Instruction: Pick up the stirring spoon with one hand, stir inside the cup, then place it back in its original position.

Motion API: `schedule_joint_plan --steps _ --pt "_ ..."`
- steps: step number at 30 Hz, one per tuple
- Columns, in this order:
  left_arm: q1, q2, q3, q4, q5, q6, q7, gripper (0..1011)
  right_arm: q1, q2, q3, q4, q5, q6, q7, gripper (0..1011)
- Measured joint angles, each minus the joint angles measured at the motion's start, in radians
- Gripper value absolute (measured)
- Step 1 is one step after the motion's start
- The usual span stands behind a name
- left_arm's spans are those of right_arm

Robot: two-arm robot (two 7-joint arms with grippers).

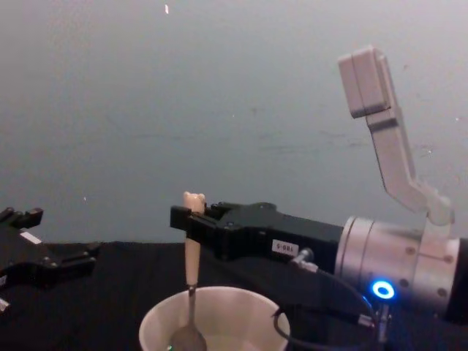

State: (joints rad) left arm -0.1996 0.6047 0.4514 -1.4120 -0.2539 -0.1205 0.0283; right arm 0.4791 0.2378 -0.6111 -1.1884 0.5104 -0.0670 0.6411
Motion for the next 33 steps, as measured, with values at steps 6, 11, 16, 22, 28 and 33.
schedule_joint_plan --steps 6,11,16,22,28,33 --pt "0.0 0.0 0.0 0.0 0.0 0.0 0.0 1001 0.013 -0.006 0.023 0.036 -0.008 -0.011 -0.022 212" --pt "0.0 0.0 0.0 0.0 0.0 0.0 0.0 1001 0.01 0.006 0.045 0.034 -0.01 -0.01 -0.036 212" --pt "0.0 0.0 0.0 0.0 0.0 0.0 0.0 1001 -0.016 0.035 0.066 -0.005 -0.009 0.004 -0.045 212" --pt "0.0 0.0 0.0 0.0 0.0 0.0 0.0 1001 -0.066 0.082 0.075 -0.09 0.0 0.025 -0.039 213" --pt "0.0 0.0 0.0 0.0 0.0 0.0 0.0 1001 -0.107 0.113 0.071 -0.158 0.014 0.043 -0.023 213" --pt "0.0 0.0 0.0 0.0 0.0 0.0 0.0 1001 -0.127 0.124 0.054 -0.187 0.028 0.053 -0.008 212"
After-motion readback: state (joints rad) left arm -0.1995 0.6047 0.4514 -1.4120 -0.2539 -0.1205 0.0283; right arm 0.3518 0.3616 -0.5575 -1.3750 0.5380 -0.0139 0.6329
